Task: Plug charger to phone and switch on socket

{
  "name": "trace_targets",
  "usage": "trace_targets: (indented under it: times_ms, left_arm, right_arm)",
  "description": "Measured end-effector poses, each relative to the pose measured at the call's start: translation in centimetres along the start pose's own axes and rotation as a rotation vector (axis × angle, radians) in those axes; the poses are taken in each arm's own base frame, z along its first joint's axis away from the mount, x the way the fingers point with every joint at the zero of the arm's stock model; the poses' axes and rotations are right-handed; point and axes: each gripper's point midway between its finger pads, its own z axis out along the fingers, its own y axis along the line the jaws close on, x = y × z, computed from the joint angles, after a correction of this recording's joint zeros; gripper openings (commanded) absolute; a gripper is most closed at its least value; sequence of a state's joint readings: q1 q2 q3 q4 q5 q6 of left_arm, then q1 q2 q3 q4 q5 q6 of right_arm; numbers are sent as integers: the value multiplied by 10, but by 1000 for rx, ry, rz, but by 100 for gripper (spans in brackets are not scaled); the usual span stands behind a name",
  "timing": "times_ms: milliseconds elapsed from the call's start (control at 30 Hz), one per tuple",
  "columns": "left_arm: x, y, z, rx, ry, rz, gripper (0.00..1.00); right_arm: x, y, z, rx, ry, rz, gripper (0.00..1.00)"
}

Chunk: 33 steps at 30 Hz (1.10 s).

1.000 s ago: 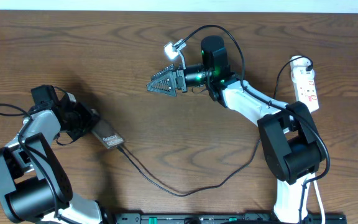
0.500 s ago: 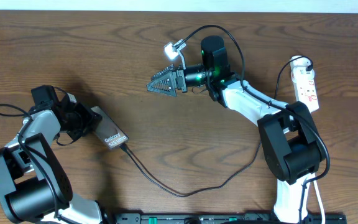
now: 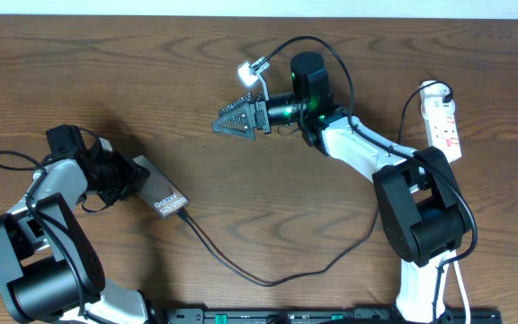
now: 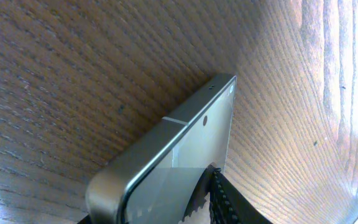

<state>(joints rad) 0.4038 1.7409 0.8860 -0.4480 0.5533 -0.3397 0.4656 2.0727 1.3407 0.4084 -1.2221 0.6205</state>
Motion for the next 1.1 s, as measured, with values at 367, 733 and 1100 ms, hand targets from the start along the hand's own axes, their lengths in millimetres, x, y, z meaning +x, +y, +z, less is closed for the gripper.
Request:
trace_targets:
  times_ms: [367, 733, 1100]
  left_arm:
    - [5, -1, -1, 5, 21, -9, 40]
    - [6, -1, -1, 8, 22, -9, 41]
    - [2, 0, -8, 13, 2, -11, 40]
  right_arm:
    - [0, 0, 0, 0, 0, 0, 99]
    - [0, 0, 0, 0, 0, 0, 99]
    - [3, -2, 0, 6, 7, 24, 99]
